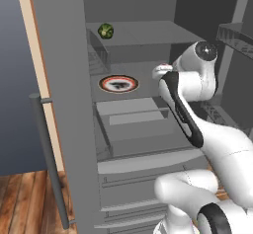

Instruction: Retrieve the steak from the fridge and place it on the cutting board.

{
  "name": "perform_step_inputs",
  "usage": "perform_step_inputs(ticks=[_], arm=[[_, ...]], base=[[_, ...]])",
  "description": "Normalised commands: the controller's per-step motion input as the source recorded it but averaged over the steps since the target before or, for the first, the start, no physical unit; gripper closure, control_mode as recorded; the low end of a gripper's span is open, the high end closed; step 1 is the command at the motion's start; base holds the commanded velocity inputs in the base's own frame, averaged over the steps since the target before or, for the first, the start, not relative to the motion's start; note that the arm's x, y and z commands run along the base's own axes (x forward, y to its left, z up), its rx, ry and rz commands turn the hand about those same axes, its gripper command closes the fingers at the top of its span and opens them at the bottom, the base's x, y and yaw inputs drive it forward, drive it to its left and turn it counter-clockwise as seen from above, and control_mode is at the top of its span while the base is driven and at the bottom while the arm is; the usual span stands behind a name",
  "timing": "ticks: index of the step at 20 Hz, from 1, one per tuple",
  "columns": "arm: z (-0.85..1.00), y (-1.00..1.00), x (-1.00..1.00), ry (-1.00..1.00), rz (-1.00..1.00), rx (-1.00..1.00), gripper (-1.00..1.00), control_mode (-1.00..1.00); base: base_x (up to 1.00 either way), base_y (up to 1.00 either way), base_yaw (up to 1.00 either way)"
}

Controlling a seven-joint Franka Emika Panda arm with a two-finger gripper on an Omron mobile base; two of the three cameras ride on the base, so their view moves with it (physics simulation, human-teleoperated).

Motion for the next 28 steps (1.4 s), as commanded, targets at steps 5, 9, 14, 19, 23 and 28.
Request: perform_step_inputs(ticks=[5, 9, 14, 19, 23, 28], arm=[[0.0, -0.39, -1.0, 0.05, 0.0, -0.05, 1.0, -1.0], [0.03, -0.01, -1.0, 0.17, 0.03, -0.11, 1.0, -1.0], [0.15, 0.11, -1.0, 0.2, 0.1, -0.05, 1.0, -1.0], [0.57, 0.36, -0.97, -0.13, 0.04, 0.0, 1.0, -1.0], [0.09, 0.06, -0.13, -0.08, 0.0, 0.0, 1.0, -1.0], [-0.1, -0.02, -0.46, 0.03, 0.01, 0.0, 1.0, 1.0]], base=[[0.0, 0.0, 0.0], [0.0, 0.0, 0.0], [0.0, 0.0, 0.0], [0.0, 0.0, 0.0], [0.0, 0.0, 0.0], [-0.2, -0.05, 0.01]])
